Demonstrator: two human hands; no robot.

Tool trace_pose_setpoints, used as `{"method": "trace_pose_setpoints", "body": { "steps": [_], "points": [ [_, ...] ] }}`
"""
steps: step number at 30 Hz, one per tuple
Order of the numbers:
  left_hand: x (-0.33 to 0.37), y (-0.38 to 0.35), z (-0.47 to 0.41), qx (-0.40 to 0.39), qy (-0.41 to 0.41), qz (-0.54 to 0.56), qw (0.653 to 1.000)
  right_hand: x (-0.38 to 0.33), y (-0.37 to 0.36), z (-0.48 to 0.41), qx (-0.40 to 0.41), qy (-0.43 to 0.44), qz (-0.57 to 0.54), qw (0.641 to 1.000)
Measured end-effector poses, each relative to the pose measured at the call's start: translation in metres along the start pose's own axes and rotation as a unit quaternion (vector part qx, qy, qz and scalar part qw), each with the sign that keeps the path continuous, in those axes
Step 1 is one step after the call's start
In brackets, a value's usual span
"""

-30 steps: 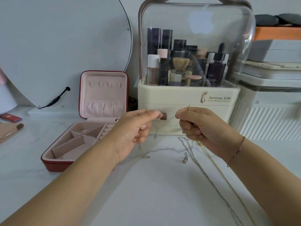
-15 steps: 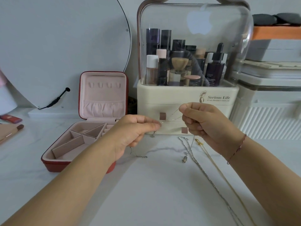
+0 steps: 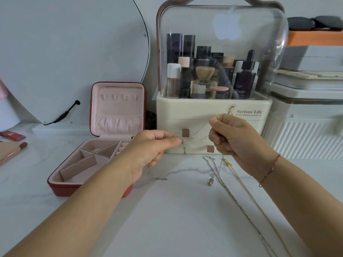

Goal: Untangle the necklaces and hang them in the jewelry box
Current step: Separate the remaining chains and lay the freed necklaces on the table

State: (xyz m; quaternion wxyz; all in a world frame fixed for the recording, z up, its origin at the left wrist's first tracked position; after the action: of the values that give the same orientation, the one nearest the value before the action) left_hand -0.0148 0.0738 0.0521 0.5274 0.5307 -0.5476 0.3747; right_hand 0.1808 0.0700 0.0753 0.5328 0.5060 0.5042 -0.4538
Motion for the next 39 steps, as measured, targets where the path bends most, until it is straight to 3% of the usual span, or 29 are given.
{"method": "trace_pose_setpoints", "body": {
  "steps": [10,28,35,39],
  "points": [
    [0.0,-0.002,0.002,-0.011,0.001,-0.023,1.0,-0.005,0.0,0.001,0.013,0.026,-0.024,0.999],
    [0.001,-0.007,0.002,-0.046,0.023,0.058,0.997,-0.005,-0.005,0.004,0.016,0.016,-0.02,1.0],
    [0.001,-0.01,0.002,-0.073,0.01,0.049,0.996,-0.003,-0.004,0.004,0.05,0.042,0.057,0.996],
    [0.004,-0.013,0.003,-0.078,-0.004,0.091,0.993,0.001,-0.012,0.005,0.015,0.038,0.111,0.993]
  ]
}}
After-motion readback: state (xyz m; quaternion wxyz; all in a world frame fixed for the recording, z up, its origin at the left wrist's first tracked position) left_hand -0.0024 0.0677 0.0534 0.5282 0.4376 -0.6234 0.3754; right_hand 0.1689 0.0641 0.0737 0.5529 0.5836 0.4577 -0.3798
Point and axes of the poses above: each hand's wrist, its own z-axis away from the middle knuckle, its own y-axis out of the back of the hand, x = y × z, the point moved 3 cm from there along -z, towards the middle knuckle, and after that the axes turned 8 degrees about -y, right-handed, at the moved point
